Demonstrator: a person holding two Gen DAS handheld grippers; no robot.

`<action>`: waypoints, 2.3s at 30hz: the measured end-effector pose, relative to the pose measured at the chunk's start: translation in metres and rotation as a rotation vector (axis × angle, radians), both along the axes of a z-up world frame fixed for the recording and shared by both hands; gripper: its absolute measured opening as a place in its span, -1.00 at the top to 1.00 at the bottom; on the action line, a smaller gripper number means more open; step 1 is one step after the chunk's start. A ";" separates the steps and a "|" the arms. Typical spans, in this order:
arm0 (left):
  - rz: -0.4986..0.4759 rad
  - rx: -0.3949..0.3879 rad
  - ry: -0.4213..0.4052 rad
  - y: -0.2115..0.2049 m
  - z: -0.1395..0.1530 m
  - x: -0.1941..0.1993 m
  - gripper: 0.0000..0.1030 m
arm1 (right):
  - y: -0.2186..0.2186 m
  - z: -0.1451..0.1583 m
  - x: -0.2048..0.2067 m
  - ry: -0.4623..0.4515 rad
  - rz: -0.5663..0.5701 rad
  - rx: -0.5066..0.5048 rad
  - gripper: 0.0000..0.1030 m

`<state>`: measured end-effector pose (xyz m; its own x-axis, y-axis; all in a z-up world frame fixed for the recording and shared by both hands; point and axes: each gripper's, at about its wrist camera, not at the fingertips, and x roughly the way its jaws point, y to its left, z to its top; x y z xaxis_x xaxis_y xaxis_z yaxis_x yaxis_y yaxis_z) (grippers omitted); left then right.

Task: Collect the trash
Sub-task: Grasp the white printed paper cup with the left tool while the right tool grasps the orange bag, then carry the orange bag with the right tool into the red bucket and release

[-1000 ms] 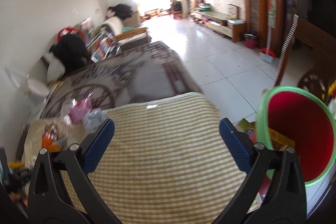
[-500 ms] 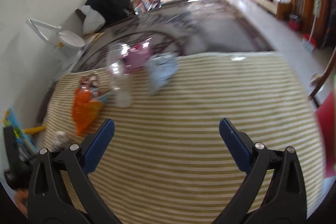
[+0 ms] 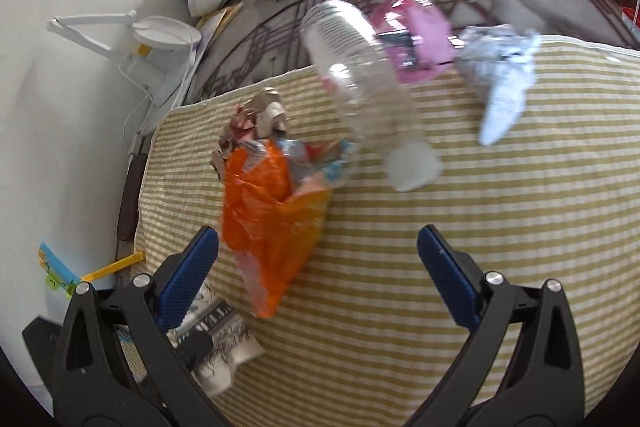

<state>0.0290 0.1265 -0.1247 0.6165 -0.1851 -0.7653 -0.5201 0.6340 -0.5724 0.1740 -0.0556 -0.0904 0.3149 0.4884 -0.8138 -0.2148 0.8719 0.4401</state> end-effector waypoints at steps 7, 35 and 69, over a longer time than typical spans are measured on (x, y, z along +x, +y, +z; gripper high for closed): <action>0.021 -0.063 -0.015 0.006 -0.003 0.002 0.17 | 0.031 -0.010 0.013 0.043 -0.001 -0.018 -0.91; -0.026 -0.022 -0.006 -0.002 -0.006 0.010 0.16 | -0.060 0.018 -0.025 -0.075 0.066 -0.030 -0.29; -0.146 0.498 0.002 -0.071 0.029 0.012 0.16 | -0.207 0.025 -0.064 -0.273 -0.020 -0.063 -0.30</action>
